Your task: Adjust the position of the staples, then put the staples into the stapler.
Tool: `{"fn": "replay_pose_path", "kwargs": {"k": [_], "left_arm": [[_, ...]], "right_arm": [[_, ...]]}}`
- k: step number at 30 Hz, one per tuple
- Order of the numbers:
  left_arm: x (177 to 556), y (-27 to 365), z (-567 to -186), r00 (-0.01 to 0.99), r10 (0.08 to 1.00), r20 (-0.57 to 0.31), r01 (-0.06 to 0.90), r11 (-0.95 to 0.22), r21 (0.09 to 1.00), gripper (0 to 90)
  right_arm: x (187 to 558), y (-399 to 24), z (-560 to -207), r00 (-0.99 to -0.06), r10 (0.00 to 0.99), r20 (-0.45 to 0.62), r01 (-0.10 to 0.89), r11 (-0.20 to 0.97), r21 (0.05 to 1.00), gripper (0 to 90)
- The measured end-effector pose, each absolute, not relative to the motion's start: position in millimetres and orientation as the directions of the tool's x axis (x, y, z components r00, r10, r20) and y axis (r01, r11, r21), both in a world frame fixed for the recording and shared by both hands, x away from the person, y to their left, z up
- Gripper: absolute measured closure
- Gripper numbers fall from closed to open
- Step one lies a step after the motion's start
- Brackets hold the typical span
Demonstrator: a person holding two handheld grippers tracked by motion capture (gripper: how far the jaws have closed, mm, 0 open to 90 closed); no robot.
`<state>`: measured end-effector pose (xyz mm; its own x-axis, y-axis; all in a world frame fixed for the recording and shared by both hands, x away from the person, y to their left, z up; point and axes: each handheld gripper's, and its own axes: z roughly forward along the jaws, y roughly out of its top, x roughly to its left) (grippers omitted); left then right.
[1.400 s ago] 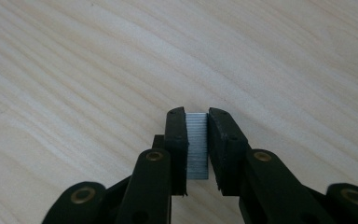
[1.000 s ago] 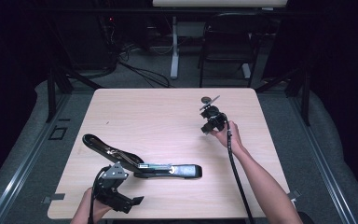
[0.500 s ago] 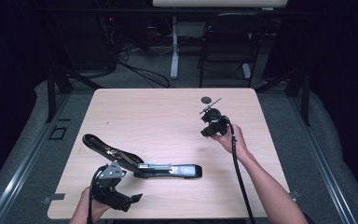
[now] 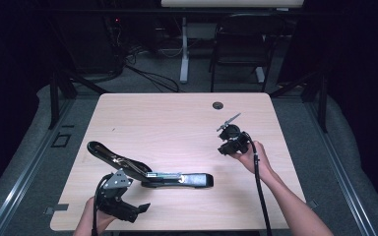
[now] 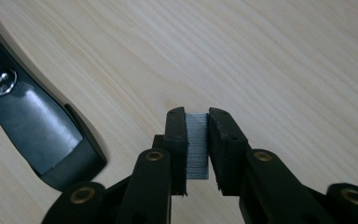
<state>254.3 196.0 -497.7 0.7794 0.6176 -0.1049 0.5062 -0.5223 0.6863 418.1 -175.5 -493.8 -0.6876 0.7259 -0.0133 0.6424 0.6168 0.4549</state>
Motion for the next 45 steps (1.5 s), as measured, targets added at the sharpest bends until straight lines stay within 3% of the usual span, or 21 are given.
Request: {"fn": "replay_pose_path", "kwargs": {"k": [16,28,33,38,45], "left_arm": [[257.2,194.7,-498.1,0.786,0.61,-0.1,0.502,-0.536,0.679,0.0],[257.5,195.0,-498.2,0.785,0.612,-0.094,0.502,-0.539,0.677,0.0],[257.6,194.9,-498.0,0.786,0.611,-0.095,0.502,-0.54,0.675,0.0],[258.4,195.8,-498.4,0.784,0.612,-0.101,0.508,-0.539,0.672,0.0],[258.9,195.9,-498.6,0.785,0.611,-0.105,0.511,-0.541,0.668,0.0]], "right_arm": [[389.9,-186.4,-510.3,-0.726,0.687,0.006,0.625,0.657,0.421,78.2],[384.6,-169.3,-535.1,-0.777,0.63,0.007,0.598,0.733,0.324,78.1],[384.7,-169.2,-538.3,-0.775,0.632,0.024,0.607,0.733,0.306,77.3],[387.2,-169.3,-540.4,-0.763,0.643,0.071,0.631,0.715,0.302,69.8],[390.3,-165.5,-539.3,-0.737,0.671,0.079,0.663,0.696,0.275,71.7]]}}
